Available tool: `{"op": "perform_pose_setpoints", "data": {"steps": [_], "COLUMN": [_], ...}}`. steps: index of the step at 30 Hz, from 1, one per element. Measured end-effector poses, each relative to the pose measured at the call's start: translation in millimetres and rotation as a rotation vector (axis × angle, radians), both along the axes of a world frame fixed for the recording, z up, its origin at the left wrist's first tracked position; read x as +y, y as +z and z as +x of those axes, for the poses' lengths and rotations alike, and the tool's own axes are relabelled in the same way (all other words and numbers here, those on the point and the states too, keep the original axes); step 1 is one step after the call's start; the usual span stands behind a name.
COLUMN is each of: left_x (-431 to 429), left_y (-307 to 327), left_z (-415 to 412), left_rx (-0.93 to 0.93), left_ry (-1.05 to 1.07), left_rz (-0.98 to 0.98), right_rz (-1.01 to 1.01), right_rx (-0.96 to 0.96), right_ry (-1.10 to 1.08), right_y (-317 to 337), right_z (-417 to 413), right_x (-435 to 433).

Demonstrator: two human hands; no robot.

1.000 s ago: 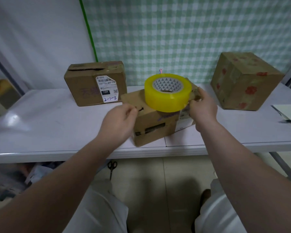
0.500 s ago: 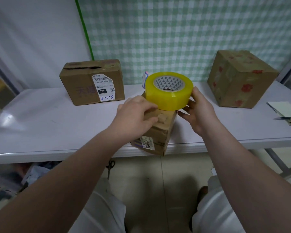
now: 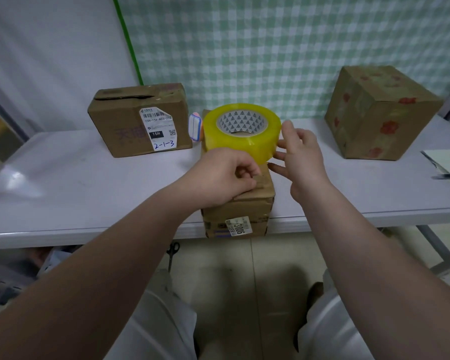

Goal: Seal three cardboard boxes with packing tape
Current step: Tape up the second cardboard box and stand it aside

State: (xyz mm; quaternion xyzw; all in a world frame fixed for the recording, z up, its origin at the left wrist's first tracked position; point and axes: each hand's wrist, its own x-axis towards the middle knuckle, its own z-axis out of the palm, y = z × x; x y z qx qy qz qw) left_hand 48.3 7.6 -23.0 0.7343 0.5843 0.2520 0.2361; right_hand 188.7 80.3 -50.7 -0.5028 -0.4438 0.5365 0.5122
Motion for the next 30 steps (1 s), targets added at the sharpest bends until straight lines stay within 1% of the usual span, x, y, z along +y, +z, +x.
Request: {"op": "perform_pose_setpoints", "data": {"steps": [2, 5, 7, 12, 14, 17, 19, 23, 30], "left_x": [-1.8, -1.3, -0.3, -3.9, -5.4, -6.8, -6.8, -5.8, -2.8], "left_y": [-3.9, -9.7, -11.1, -11.1, -8.8, -6.8, -9.4, -16.4, -24.1], "left_z": [1.7, 4.1, 5.9, 6.7, 2.9, -5.5, -10.5, -13.1, -15.9], "left_rx": [-0.032, -0.054, -0.030, -0.005, 0.030, 0.189, 0.237, 0.183, 0.146], "left_ry": [0.035, 0.096, 0.120, 0.134, 0.123, 0.099, 0.103, 0.095, 0.091], "left_rz": [0.021, 0.053, 0.089, 0.133, 0.158, 0.256, 0.301, 0.330, 0.343], "right_rz": [0.037, 0.085, 0.126, 0.193, 0.244, 0.319, 0.381, 0.484, 0.497], "right_rx": [0.000, -0.017, -0.083, -0.233, -0.318, -0.486, -0.557, -0.670, -0.677], "right_ry": [-0.019, 0.202, 0.318, 0.372, 0.367, 0.322, 0.314, 0.272, 0.150], "right_y": [-6.0, -14.2, -16.4, -14.1, -12.3, -10.1, -9.3, -11.9, -21.3], "right_z": [6.2, 15.2, 18.0, 21.9, 20.1, 16.9, 15.8, 14.1, 5.8], "right_x": [-12.7, -33.7, -41.9, -47.0, -46.0, -43.6, -44.2, -47.6, -47.9]}}
